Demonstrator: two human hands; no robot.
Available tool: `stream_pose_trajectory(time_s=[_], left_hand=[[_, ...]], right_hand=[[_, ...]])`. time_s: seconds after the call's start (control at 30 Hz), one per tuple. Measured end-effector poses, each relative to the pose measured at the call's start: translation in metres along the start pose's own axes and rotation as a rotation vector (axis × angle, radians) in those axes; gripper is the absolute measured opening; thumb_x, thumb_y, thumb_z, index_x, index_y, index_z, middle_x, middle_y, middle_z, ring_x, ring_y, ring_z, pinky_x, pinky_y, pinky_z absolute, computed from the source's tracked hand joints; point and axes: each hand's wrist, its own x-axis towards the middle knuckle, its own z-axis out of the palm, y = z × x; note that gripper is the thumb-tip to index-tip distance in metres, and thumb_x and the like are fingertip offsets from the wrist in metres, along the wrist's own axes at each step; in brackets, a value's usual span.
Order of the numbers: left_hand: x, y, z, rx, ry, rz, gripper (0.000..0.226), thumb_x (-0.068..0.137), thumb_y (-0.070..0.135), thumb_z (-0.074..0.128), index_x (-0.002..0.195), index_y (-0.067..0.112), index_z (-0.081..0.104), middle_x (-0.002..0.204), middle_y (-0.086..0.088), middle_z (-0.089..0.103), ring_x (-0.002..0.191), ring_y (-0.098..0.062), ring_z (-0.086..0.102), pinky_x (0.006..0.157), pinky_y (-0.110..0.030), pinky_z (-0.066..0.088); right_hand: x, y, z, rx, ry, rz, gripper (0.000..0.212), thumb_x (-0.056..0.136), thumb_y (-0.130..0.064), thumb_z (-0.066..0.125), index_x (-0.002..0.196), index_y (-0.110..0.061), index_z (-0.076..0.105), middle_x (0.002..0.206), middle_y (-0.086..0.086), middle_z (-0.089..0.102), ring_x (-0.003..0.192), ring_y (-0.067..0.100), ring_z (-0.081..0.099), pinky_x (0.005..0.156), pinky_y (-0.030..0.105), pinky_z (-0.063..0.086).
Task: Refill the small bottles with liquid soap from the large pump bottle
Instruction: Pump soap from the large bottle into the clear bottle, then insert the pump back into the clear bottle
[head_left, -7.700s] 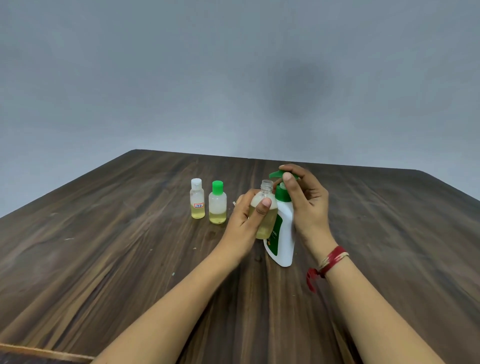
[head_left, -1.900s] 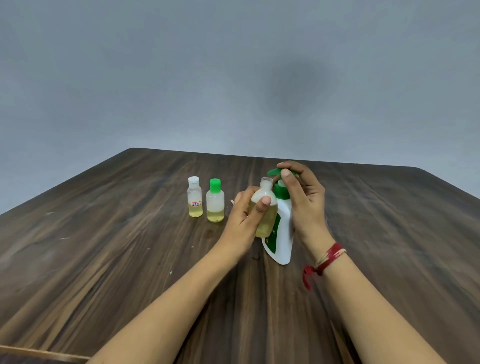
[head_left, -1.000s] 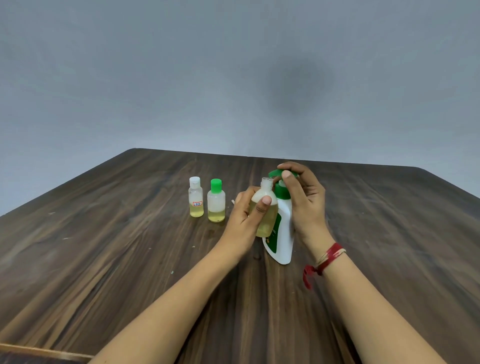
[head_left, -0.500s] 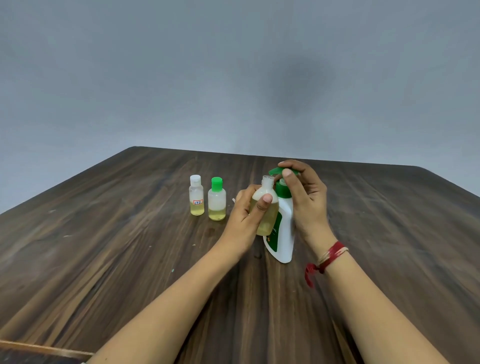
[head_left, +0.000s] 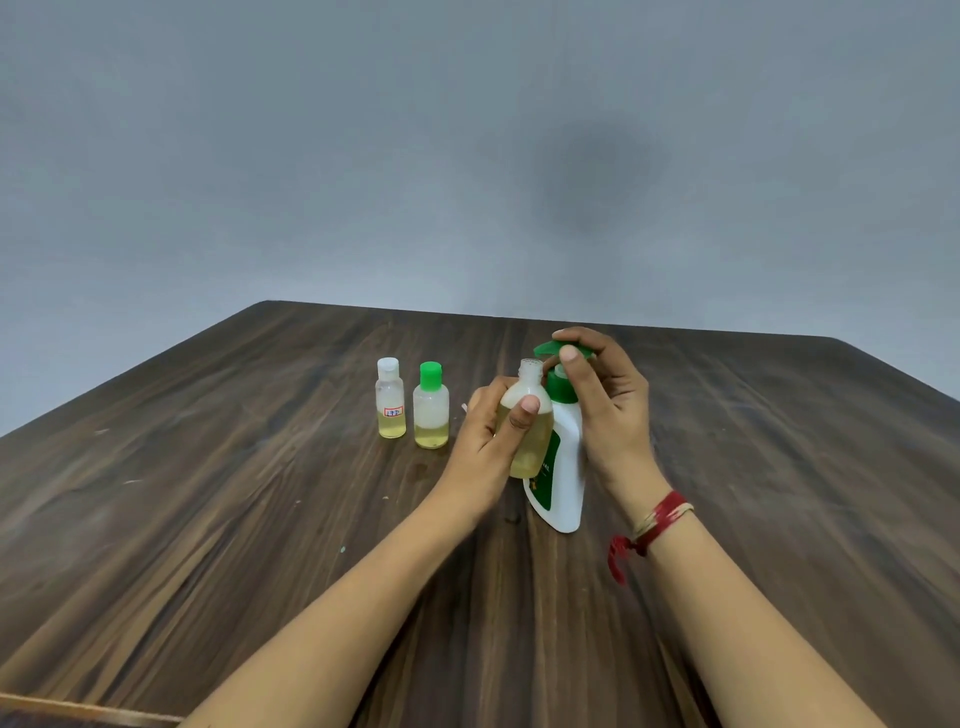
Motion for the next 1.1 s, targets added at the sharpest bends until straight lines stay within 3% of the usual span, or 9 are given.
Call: stream_pose_trajectory(time_s=[0.2, 0.3, 0.43, 0.6, 0.67, 0.77, 0.87, 1.0, 1.1], left_hand=[[0.001, 0.001, -0.001, 0.000, 0.012, 0.005, 0.050, 0.068, 0.085, 0.048, 0.094, 0.043, 0.058, 0.092, 0.020, 0.055, 0.101, -0.014, 0.051, 0.082, -0.023, 0.041], [0.002, 0.002, -0.006, 0.009, 0.034, 0.013, 0.042, 0.072, 0.081, 0.050, 0.091, 0.045, 0.058, 0.097, 0.007, 0.054, 0.101, -0.014, 0.051, 0.083, -0.025, 0.040], [0.006, 0.008, -0.019, 0.047, 0.103, 0.026, 0.036, 0.076, 0.069, 0.046, 0.090, 0.037, 0.053, 0.095, 0.002, 0.049, 0.093, -0.010, 0.048, 0.078, -0.019, 0.037], [0.009, 0.011, -0.031, 0.081, 0.180, 0.031, 0.035, 0.074, 0.068, 0.043, 0.087, 0.036, 0.051, 0.093, 0.011, 0.047, 0.091, 0.003, 0.047, 0.074, -0.006, 0.036], [0.009, 0.011, -0.032, 0.096, 0.183, 0.016, 0.035, 0.073, 0.069, 0.042, 0.088, 0.038, 0.051, 0.094, 0.011, 0.047, 0.091, 0.002, 0.047, 0.074, -0.005, 0.036], [0.008, 0.010, -0.031, 0.103, 0.176, 0.032, 0.035, 0.075, 0.068, 0.042, 0.090, 0.038, 0.052, 0.094, 0.010, 0.048, 0.091, 0.006, 0.045, 0.074, -0.004, 0.035], [0.009, 0.011, -0.030, 0.109, 0.185, 0.039, 0.039, 0.073, 0.071, 0.043, 0.091, 0.038, 0.052, 0.094, 0.014, 0.049, 0.097, 0.004, 0.045, 0.079, -0.008, 0.035], [0.009, 0.012, -0.035, 0.094, 0.226, 0.012, 0.044, 0.070, 0.079, 0.043, 0.093, 0.043, 0.053, 0.107, 0.009, 0.050, 0.114, -0.016, 0.047, 0.089, -0.022, 0.038], [0.008, 0.015, -0.036, 0.083, 0.238, -0.010, 0.039, 0.071, 0.073, 0.040, 0.096, 0.046, 0.051, 0.118, 0.001, 0.049, 0.118, -0.016, 0.047, 0.095, -0.026, 0.040]], right_hand=[[-0.002, -0.004, -0.007, 0.000, -0.035, 0.051, 0.041, 0.082, -0.040, 0.064, 0.121, -0.027, 0.062, 0.113, 0.008, 0.069, 0.104, 0.023, 0.066, 0.089, 0.034, 0.054], [-0.001, -0.005, -0.009, -0.040, -0.046, 0.089, 0.062, 0.074, -0.048, 0.072, 0.132, -0.037, 0.052, 0.116, 0.008, 0.067, 0.103, 0.020, 0.066, 0.088, 0.032, 0.054], [0.003, -0.005, -0.015, -0.167, -0.085, 0.168, 0.093, 0.064, -0.043, 0.081, 0.144, -0.031, 0.036, 0.124, 0.015, 0.059, 0.101, 0.003, 0.064, 0.084, 0.020, 0.050], [0.000, -0.010, -0.021, -0.301, -0.209, 0.344, 0.115, 0.054, -0.032, 0.088, 0.148, -0.037, 0.021, 0.123, -0.009, 0.053, 0.101, -0.018, 0.054, 0.081, 0.010, 0.046], [-0.005, -0.015, -0.026, -0.344, -0.238, 0.394, 0.121, 0.046, -0.039, 0.090, 0.146, -0.040, 0.022, 0.123, -0.012, 0.050, 0.112, -0.009, 0.053, 0.084, 0.014, 0.047], [-0.017, -0.018, -0.029, -0.412, -0.229, 0.441, 0.115, 0.053, -0.022, 0.096, 0.142, -0.041, 0.026, 0.124, -0.002, 0.051, 0.109, 0.012, 0.061, 0.085, 0.024, 0.053], [-0.024, -0.018, -0.030, -0.518, -0.154, 0.398, 0.100, 0.070, 0.000, 0.083, 0.146, -0.035, 0.028, 0.113, 0.003, 0.060, 0.098, 0.019, 0.065, 0.088, 0.037, 0.056], [-0.018, -0.025, -0.041, -0.569, -0.065, 0.407, 0.097, 0.074, 0.008, 0.071, 0.148, -0.034, 0.023, 0.109, 0.001, 0.064, 0.086, 0.009, 0.066, 0.081, 0.029, 0.055], [-0.013, -0.029, -0.053, -0.599, -0.066, 0.443, 0.100, 0.076, 0.010, 0.069, 0.151, -0.033, 0.017, 0.102, 0.001, 0.065, 0.084, 0.007, 0.065, 0.081, 0.030, 0.053]])
